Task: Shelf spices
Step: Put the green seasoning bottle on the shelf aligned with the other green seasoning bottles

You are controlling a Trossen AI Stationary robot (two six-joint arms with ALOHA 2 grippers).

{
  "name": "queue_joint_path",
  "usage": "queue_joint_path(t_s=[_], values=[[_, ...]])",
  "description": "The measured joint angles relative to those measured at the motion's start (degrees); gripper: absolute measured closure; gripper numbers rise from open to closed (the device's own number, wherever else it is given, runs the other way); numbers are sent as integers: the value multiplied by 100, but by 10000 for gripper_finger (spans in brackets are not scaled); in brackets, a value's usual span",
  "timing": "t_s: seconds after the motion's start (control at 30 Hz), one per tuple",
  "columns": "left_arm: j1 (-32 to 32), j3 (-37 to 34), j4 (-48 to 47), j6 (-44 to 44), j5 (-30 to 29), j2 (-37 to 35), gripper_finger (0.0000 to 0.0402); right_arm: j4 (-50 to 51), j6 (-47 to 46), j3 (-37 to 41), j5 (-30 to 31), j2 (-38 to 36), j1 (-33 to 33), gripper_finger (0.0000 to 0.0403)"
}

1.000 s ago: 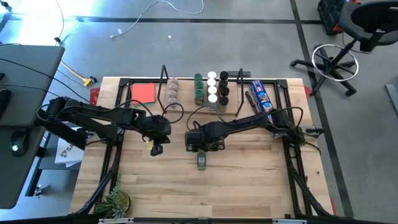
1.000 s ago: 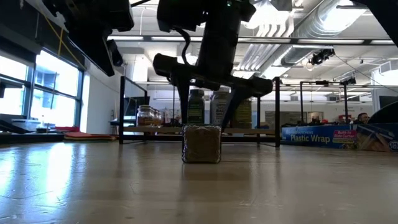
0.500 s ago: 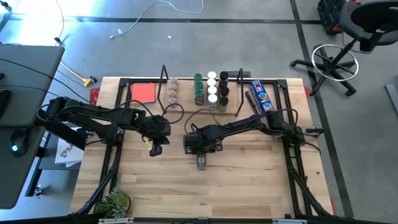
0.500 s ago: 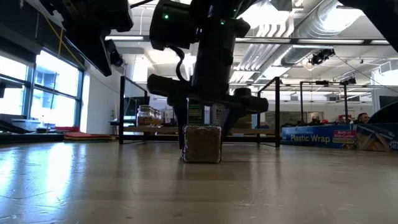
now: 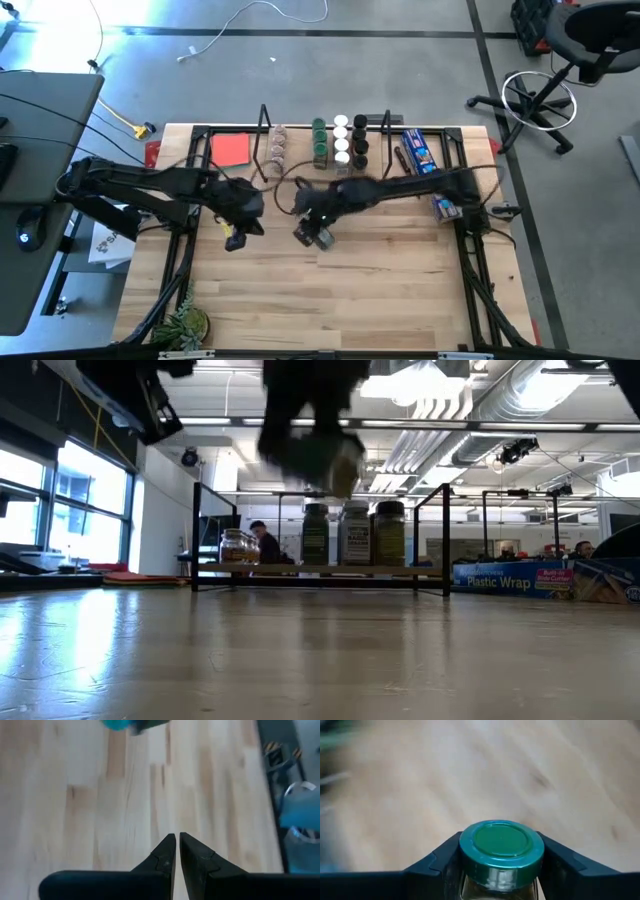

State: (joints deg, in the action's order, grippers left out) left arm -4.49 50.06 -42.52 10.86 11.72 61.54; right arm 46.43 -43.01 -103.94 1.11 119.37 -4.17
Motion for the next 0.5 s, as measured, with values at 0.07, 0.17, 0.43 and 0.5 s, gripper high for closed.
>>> queue_joint_path(t_s=[0.07, 0.17, 0.43, 0.5], values=[[4, 72, 30, 62, -28, -278, 382, -171, 1096, -125, -506, -461, 83, 213], [44, 146, 186, 296, -96, -676, 382, -509, 2373, -197, -1711, -1138, 322, 213], [76, 161, 1124, 1151, -497, -1326, 383, -446, 4972, -125, -3440, -1458, 477, 213], [44, 162, 1233, 1164, -483, -1384, 383, -502, 5480, 32, -3484, -1381, 317, 213]])
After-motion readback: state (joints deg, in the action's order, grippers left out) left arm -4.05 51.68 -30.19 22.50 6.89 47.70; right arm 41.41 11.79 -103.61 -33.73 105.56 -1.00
